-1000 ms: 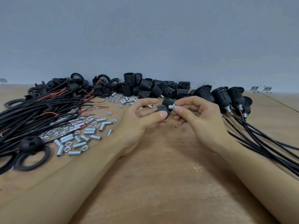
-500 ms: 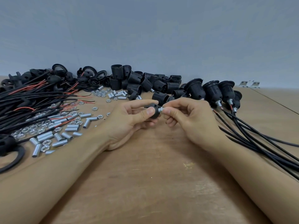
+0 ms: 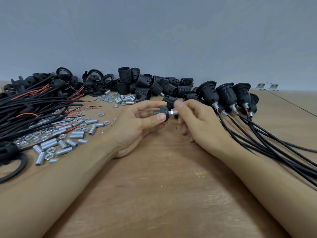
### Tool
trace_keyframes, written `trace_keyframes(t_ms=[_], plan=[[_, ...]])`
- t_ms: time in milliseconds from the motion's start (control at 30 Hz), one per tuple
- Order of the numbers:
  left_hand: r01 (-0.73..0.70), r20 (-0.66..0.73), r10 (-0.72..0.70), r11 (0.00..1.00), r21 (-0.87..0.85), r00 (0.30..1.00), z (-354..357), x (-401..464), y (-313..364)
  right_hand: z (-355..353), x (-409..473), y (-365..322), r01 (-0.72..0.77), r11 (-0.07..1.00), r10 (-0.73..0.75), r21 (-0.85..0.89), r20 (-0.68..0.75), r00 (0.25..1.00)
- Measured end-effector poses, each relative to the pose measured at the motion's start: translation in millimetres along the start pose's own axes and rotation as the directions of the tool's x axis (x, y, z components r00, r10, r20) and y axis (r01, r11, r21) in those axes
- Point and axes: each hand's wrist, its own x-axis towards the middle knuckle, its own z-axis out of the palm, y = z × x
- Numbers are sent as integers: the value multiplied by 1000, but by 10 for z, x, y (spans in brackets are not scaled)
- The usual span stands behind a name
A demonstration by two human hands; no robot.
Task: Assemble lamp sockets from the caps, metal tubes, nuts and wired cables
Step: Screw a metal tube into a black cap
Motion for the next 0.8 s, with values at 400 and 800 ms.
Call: trace_keyframes(t_ms=[400,800], plan=[[-7,43,6,1000,5,999,-15,3,-8,-13,4,-27,40,997,-41,-66,-1,999],[-13,38,13,1000,5,999,-23,15,-12,-14,-1,-54,-78,997,79,-11,85,993]])
